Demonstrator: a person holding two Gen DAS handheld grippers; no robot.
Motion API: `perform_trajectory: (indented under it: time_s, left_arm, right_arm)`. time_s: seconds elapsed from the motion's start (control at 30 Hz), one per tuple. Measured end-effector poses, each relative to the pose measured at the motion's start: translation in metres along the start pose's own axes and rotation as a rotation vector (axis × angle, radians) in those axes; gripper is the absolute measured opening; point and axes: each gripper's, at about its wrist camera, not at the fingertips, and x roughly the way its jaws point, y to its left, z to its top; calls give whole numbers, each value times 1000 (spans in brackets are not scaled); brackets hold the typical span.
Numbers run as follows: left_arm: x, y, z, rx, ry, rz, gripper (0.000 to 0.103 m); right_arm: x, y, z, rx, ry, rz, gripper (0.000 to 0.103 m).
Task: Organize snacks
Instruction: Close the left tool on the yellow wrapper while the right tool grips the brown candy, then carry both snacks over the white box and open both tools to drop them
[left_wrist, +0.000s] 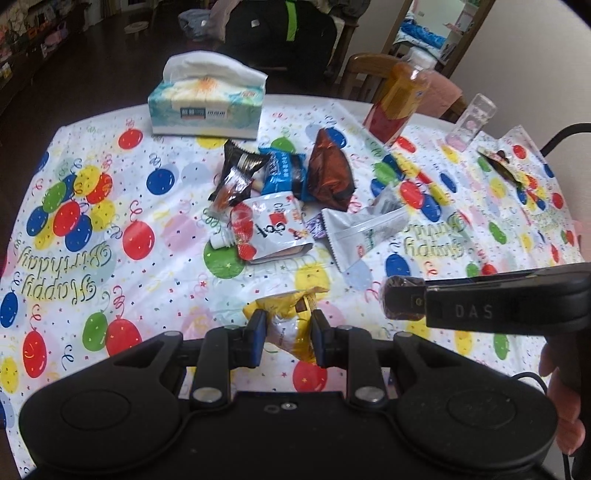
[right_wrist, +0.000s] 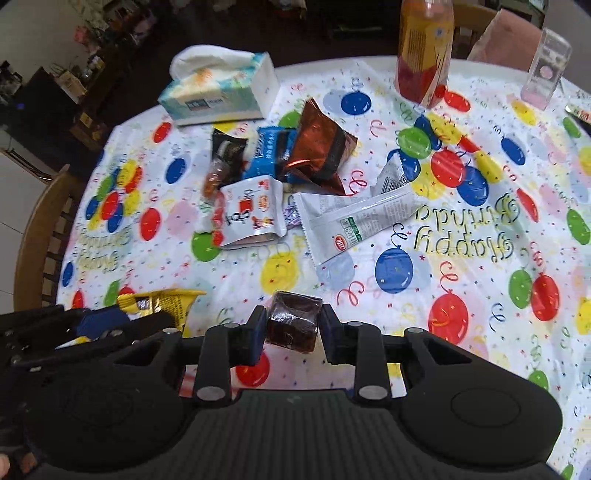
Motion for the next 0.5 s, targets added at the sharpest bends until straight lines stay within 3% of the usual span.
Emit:
perform_trajectory:
  time_s: [0.5]
  left_arm:
    - [-63, -8, -37, 72, -39, -63, 23]
  right_arm:
    - [-85, 20, -59, -48, -73, 28, 30]
